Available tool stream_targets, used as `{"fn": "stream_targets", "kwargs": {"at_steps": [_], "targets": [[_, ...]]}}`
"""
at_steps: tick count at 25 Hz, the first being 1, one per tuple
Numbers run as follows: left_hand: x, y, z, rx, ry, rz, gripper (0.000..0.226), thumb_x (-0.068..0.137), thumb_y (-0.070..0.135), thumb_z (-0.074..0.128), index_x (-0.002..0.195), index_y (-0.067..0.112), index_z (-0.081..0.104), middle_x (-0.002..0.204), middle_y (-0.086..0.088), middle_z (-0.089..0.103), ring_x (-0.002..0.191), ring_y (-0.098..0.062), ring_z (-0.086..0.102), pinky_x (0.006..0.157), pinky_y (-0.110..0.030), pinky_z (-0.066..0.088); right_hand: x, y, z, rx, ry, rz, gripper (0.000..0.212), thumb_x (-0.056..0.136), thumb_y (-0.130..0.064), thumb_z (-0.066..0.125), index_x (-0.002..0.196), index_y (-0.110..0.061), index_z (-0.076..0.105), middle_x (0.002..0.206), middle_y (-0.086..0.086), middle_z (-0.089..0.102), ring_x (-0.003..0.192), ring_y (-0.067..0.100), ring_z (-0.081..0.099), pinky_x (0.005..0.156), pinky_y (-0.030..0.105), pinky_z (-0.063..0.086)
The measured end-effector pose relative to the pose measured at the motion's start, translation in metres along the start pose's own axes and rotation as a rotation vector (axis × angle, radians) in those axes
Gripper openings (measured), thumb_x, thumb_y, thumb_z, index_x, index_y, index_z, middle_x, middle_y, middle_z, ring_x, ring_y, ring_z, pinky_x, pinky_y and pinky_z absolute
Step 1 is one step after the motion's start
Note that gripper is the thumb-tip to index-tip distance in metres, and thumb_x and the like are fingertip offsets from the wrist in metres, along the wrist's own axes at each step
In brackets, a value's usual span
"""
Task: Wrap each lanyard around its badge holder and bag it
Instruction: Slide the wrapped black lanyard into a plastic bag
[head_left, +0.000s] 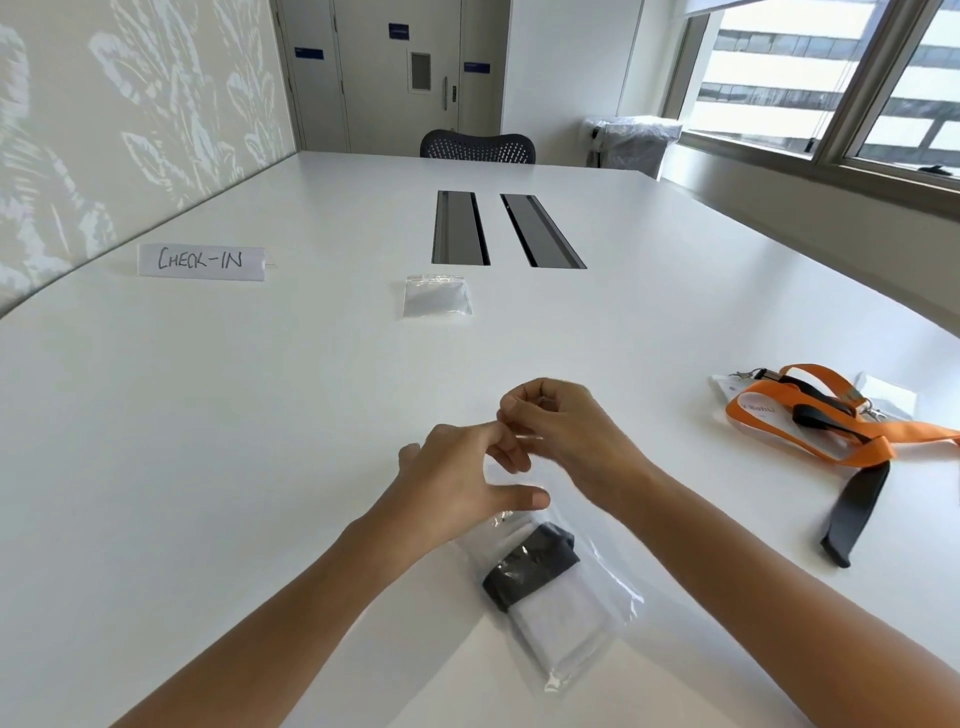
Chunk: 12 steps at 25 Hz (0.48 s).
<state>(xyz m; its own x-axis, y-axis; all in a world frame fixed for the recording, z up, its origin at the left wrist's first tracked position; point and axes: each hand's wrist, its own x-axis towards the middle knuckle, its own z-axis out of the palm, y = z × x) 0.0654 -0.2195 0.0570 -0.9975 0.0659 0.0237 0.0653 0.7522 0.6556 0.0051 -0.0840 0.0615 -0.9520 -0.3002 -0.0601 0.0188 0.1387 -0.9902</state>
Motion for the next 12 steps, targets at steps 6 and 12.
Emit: {"fn": "stream_targets", "kwargs": {"at_steps": [6,12], "targets": [[-0.005,-0.008,-0.003,0.022,-0.070,-0.107,0.036,0.072,0.056,0.073,0.094,0.031,0.063,0.098,0.014,0.063,0.095,-0.007,0.056,0.097,-0.041,0.043,-0.013,-0.012,-0.036,-0.716,-0.265,-0.178,0.010,0.084,-0.023,0.075,0.091,-0.029,0.075,0.088,-0.018,0.073,0.079,0.001,0.068,0.076,0.012,0.051],[-0.015,-0.015,0.000,0.064,-0.138,-0.186,0.023,0.077,0.049,0.072,0.083,0.029,0.061,0.080,0.012,0.058,0.080,-0.011,0.056,0.070,-0.028,0.041,-0.021,0.003,-0.032,-0.811,-0.375,-0.132,0.034,0.080,-0.029,0.079,0.113,-0.026,0.070,0.107,-0.011,0.071,0.093,0.006,0.065,0.076,0.005,0.046]]}}
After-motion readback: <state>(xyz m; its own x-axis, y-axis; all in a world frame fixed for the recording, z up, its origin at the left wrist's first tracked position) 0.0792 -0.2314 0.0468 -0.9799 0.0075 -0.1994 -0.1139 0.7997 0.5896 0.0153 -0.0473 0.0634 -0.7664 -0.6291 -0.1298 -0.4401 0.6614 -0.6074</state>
